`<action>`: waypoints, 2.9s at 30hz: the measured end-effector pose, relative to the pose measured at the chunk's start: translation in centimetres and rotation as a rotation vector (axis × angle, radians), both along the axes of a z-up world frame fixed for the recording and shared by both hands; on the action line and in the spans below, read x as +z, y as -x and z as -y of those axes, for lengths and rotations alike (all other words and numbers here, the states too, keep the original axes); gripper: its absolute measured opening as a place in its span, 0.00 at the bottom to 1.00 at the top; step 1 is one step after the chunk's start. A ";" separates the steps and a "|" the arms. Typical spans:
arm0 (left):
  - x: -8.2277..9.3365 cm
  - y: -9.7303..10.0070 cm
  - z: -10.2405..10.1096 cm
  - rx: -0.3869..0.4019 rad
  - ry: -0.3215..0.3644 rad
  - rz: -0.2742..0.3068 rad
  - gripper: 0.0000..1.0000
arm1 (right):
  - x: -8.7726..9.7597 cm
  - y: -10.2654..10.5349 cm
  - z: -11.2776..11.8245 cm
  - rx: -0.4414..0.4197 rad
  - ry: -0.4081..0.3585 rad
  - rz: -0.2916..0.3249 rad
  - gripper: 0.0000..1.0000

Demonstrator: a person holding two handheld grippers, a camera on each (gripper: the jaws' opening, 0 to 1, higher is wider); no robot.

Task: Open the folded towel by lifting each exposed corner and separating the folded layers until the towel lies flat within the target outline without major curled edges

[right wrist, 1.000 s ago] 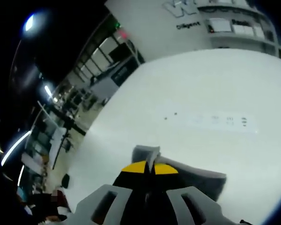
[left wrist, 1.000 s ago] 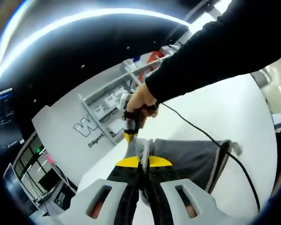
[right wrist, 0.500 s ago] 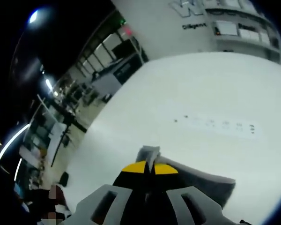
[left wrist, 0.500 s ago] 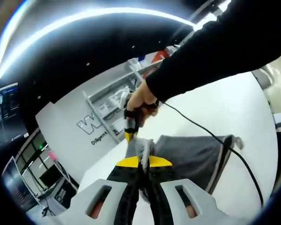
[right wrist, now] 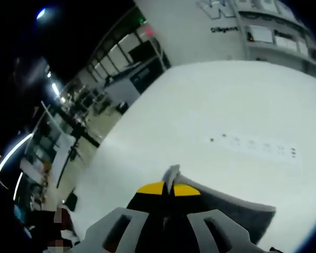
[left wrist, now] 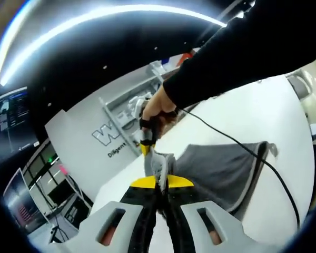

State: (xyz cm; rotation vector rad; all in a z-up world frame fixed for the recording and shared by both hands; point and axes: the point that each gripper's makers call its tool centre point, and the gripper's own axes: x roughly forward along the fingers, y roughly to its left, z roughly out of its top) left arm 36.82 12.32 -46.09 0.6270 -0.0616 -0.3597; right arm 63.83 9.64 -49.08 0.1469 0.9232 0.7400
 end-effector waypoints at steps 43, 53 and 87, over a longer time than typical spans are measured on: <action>-5.6 1.3 -7.2 0.065 0.735 -0.200 0.04 | -3.3 1.9 -9.7 0.115 0.101 -0.035 0.00; -5.9 1.7 -8.6 0.080 0.873 -0.202 0.05 | -4.1 2.4 -11.8 0.141 0.157 -0.023 0.00; -7.3 3.0 -11.6 0.044 1.309 -0.359 0.03 | -8.7 2.7 -17.3 0.203 0.338 -0.005 0.00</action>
